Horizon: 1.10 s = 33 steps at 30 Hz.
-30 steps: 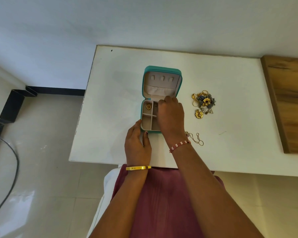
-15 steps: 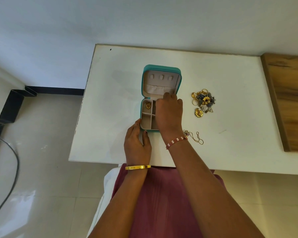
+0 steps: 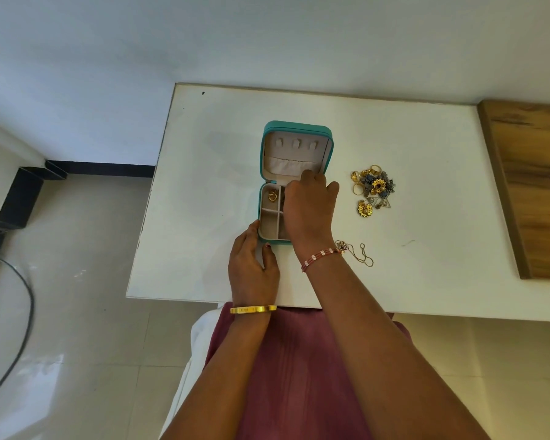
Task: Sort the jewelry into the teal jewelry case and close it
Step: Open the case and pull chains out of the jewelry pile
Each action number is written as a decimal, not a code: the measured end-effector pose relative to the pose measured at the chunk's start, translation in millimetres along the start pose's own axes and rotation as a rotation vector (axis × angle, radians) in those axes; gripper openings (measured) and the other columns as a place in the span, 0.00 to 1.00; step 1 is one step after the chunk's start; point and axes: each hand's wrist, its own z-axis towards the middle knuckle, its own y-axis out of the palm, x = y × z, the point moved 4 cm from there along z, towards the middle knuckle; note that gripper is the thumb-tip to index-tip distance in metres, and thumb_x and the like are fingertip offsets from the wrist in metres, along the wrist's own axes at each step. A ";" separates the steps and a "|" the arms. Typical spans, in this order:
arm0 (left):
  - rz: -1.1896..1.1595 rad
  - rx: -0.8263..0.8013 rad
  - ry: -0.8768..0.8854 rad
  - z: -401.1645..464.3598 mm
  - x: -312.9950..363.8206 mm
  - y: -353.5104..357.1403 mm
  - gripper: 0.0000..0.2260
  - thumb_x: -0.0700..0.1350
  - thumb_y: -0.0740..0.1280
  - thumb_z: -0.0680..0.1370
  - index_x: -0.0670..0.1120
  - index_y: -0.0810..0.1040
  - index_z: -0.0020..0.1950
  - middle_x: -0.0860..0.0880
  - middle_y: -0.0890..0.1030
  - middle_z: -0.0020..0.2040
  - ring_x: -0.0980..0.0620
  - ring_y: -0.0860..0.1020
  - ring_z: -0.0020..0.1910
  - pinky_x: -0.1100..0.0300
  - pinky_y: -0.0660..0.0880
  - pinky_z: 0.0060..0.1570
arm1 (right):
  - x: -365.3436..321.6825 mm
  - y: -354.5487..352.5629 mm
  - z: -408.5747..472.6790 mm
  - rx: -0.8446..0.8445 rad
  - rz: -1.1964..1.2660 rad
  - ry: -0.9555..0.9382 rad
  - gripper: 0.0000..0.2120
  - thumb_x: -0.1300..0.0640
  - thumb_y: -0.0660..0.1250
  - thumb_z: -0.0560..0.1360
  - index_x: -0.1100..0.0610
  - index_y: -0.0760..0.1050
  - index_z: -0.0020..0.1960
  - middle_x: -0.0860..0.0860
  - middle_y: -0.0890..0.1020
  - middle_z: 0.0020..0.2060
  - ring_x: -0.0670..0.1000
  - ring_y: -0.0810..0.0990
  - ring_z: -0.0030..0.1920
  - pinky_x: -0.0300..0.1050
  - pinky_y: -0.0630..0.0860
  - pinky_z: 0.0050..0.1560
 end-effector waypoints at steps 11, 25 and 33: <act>-0.039 0.026 0.040 -6.2 9.4 -0.3 0.18 0.36 0.63 0.75 0.41 0.70 0.65 0.43 0.75 0.63 0.47 0.72 0.63 0.66 0.63 0.61 | 41.8 -2.2 -13.3 0.218 0.875 0.149 0.06 0.64 0.63 0.75 0.62 0.76 0.49 0.57 0.78 0.47 0.52 0.75 0.48 0.30 0.72 0.46; -0.251 -0.143 0.316 -34.6 56.3 12.7 0.19 0.39 0.61 0.73 0.42 0.71 0.64 0.50 0.75 0.60 0.61 0.70 0.59 0.78 0.64 0.58 | 64.6 -57.2 -96.0 -0.147 1.925 0.200 0.08 0.65 0.55 0.78 0.62 0.73 0.46 0.55 0.84 0.35 0.52 0.82 0.36 0.40 0.79 0.37; -0.289 -0.438 0.199 -52.3 57.6 34.3 0.05 0.39 0.63 0.76 0.48 0.77 0.45 0.56 0.79 0.39 0.69 0.76 0.40 0.77 0.70 0.46 | 111.6 -58.8 -116.9 0.124 1.969 0.295 0.05 0.60 0.59 0.73 0.60 0.73 0.46 0.54 0.83 0.34 0.51 0.80 0.34 0.40 0.78 0.36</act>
